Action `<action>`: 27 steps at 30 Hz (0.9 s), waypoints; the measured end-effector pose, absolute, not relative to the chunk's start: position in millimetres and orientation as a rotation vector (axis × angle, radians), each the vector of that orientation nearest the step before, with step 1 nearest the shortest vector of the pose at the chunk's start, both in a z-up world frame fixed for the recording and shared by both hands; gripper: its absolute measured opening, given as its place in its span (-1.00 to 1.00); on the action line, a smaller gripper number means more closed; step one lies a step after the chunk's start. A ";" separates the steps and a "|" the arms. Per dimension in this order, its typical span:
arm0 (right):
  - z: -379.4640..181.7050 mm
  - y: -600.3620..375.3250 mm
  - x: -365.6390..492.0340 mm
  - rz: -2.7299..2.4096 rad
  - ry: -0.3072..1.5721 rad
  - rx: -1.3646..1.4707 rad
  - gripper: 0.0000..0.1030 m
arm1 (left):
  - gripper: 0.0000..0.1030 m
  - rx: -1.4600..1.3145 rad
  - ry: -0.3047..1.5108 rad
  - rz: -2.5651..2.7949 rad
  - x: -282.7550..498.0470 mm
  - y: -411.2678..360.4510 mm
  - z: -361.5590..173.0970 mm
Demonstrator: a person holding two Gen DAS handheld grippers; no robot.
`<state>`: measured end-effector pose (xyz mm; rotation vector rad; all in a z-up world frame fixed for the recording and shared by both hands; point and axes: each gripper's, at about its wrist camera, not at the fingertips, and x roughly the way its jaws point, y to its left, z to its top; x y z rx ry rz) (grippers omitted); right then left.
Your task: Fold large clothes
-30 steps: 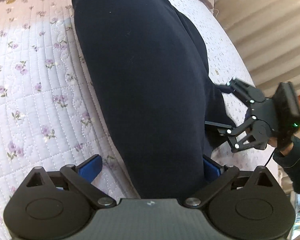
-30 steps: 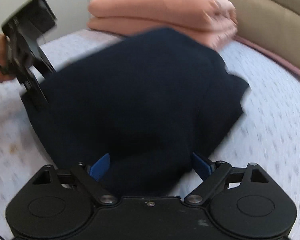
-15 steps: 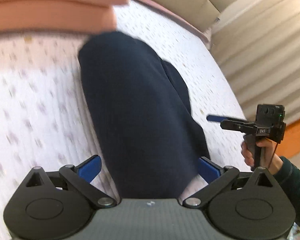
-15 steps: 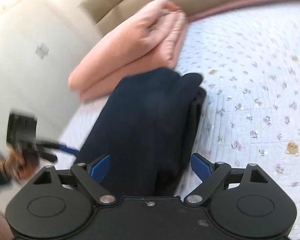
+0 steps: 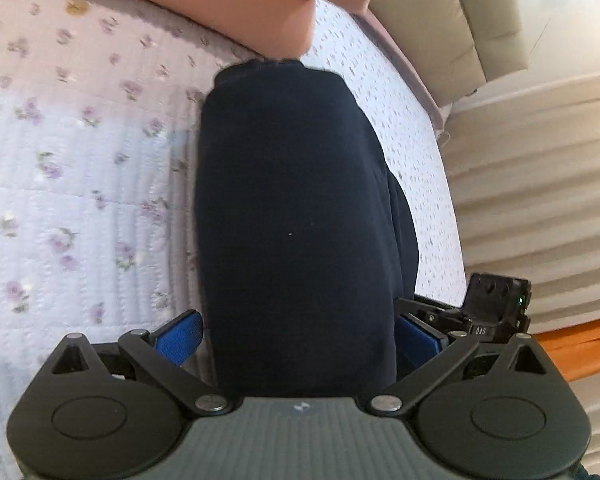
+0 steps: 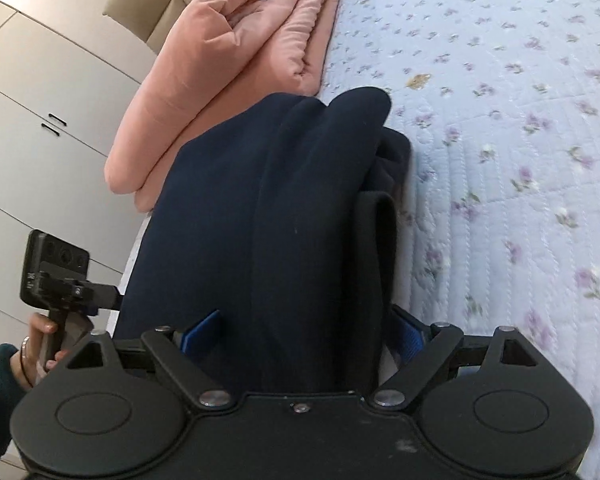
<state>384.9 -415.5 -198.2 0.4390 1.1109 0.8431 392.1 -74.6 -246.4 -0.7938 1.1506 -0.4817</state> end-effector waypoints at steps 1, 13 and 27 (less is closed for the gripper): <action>-199.2 -414.1 386.3 0.853 1.102 0.436 1.00 | 1.00 -0.793 1.165 -0.485 396.3 -77.1 -250.2; -196.8 -379.4 403.1 0.929 1.067 0.299 1.00 | 0.97 -0.744 1.188 -0.495 414.2 -98.1 -268.0; -188.5 -386.7 387.4 0.837 1.095 0.489 -0.12 | 0.29 -0.465 1.114 -0.389 395.8 -139.4 -217.7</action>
